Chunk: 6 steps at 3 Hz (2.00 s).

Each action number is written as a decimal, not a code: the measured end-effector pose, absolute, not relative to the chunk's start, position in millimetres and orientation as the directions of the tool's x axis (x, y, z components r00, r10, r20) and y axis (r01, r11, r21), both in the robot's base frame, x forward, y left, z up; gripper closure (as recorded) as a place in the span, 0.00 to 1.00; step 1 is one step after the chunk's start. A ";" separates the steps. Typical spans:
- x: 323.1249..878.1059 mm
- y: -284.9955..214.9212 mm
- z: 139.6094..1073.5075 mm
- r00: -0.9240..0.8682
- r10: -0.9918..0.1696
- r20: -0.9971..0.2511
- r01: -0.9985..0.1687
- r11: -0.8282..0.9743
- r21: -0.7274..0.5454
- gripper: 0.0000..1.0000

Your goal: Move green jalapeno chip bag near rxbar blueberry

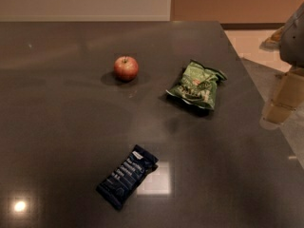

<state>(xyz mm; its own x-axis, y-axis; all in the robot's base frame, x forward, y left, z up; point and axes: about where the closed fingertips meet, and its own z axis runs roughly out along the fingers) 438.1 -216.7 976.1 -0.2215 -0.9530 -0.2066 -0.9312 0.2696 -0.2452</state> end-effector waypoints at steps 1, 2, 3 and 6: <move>438.2 -216.7 976.1 -0.221 -0.953 -0.207 -0.931 0.270 -0.245 0.00; 447.4 -215.0 974.1 -0.189 -0.952 -0.239 -0.949 0.240 -0.206 0.00; 472.5 -206.8 962.0 -0.083 -0.954 -0.287 -0.975 0.138 -0.175 0.00; 550.1 -166.0 894.3 0.344 -0.911 -0.226 -0.934 -0.307 -0.183 0.00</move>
Offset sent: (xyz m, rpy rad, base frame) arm 0.0189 0.0010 -0.0081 0.0990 0.1020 0.1023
